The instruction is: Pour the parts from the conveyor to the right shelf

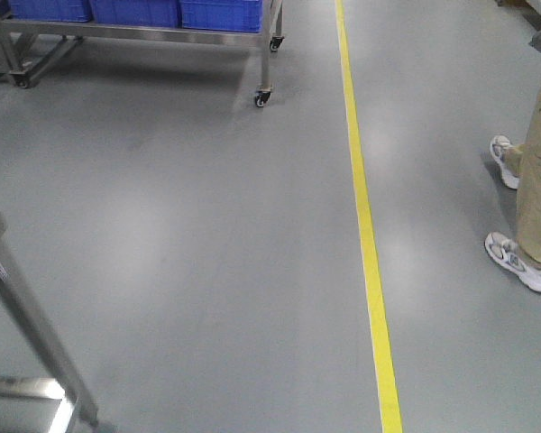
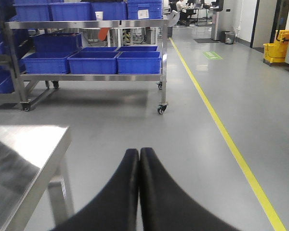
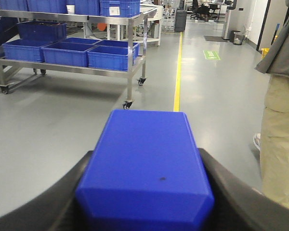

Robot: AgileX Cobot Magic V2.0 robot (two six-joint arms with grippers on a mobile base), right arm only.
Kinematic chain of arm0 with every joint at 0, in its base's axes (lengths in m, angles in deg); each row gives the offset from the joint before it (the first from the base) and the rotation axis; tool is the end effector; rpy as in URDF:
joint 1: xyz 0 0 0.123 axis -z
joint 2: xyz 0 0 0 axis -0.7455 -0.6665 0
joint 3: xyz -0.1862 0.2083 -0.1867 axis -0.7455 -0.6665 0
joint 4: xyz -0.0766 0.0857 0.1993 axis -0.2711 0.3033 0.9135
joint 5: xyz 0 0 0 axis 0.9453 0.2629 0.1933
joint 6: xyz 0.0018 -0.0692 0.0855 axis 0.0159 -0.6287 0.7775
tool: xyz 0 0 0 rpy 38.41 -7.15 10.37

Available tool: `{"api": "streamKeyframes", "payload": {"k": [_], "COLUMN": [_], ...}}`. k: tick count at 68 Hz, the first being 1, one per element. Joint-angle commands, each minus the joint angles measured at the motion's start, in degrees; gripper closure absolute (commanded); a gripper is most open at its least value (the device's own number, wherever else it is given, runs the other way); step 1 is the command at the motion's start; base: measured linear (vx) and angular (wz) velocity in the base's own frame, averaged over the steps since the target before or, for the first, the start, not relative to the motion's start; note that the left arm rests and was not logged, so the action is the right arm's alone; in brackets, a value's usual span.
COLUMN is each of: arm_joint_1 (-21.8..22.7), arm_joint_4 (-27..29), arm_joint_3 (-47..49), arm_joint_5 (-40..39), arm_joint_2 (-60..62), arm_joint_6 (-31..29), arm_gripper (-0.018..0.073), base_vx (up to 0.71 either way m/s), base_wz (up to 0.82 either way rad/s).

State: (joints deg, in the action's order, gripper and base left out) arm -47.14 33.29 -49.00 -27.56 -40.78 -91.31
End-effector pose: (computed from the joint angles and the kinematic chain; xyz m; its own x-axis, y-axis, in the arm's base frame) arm -0.0255 0.0055 0.2662 -0.1218 -0.0603 -0.9907 -0.0336 0.9978 -0.0566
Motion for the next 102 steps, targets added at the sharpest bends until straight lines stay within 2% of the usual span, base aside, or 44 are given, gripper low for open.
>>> {"api": "streamKeyframes", "payload": {"k": [1, 46, 102], "arm_joint_1": [0.00, 0.00, 0.00], "arm_joint_4": [0.11, 0.11, 0.11], "arm_joint_3": [1.49, 1.49, 1.49], "arm_joint_5": [-4.71, -4.71, -4.75], "arm_joint_2": [-0.78, -0.78, -0.78], "arm_joint_6": [-0.62, -0.62, -0.62], "arm_gripper": [0.0565, 0.0565, 0.0565], "base_vx": [0.71, 0.66, 0.65], "base_wz": [-0.10, -0.12, 0.13]}}
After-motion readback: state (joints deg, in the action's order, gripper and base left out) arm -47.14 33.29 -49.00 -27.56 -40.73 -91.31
